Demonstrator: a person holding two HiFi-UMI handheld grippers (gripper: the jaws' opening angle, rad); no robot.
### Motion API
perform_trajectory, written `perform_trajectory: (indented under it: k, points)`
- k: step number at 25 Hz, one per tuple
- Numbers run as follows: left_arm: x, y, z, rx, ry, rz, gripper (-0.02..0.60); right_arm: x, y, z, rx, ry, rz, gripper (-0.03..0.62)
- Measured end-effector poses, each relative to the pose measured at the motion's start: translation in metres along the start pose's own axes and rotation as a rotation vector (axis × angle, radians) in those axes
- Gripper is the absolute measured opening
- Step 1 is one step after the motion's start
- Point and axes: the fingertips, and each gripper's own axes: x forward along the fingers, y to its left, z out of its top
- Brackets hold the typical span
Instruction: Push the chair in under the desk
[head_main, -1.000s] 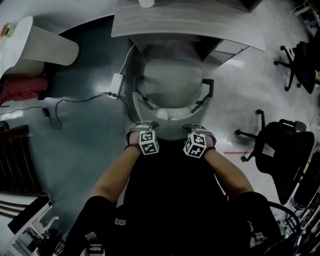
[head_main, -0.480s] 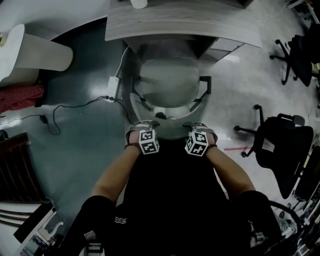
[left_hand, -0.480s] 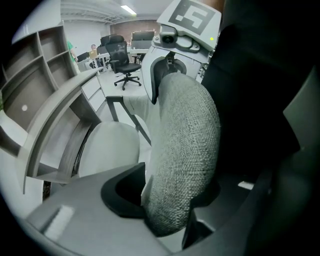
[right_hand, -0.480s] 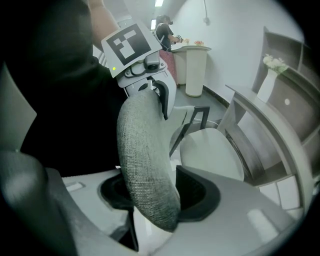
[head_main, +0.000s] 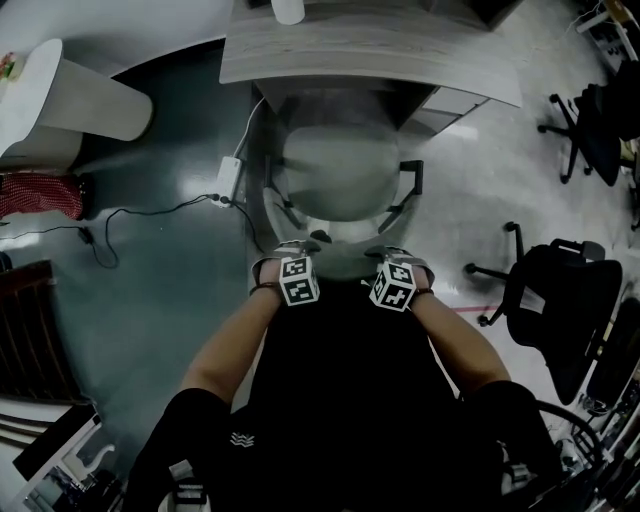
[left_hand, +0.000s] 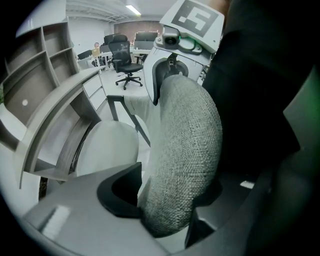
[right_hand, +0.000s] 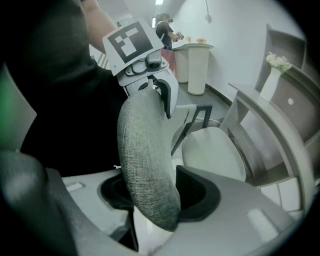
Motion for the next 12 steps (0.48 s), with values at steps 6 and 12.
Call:
perform_trajectory:
  k: [6, 12]
  points:
    - [0.009, -0.019, -0.006, -0.019, 0.025, 0.017, 0.249, 0.008, 0.02, -0.006, -0.014, 0.006, 0.018, 0.199]
    - [0.022, -0.036, -0.016, -0.016, 0.065, -0.001, 0.252, 0.02, 0.036, -0.013, -0.014, 0.013, 0.019, 0.198]
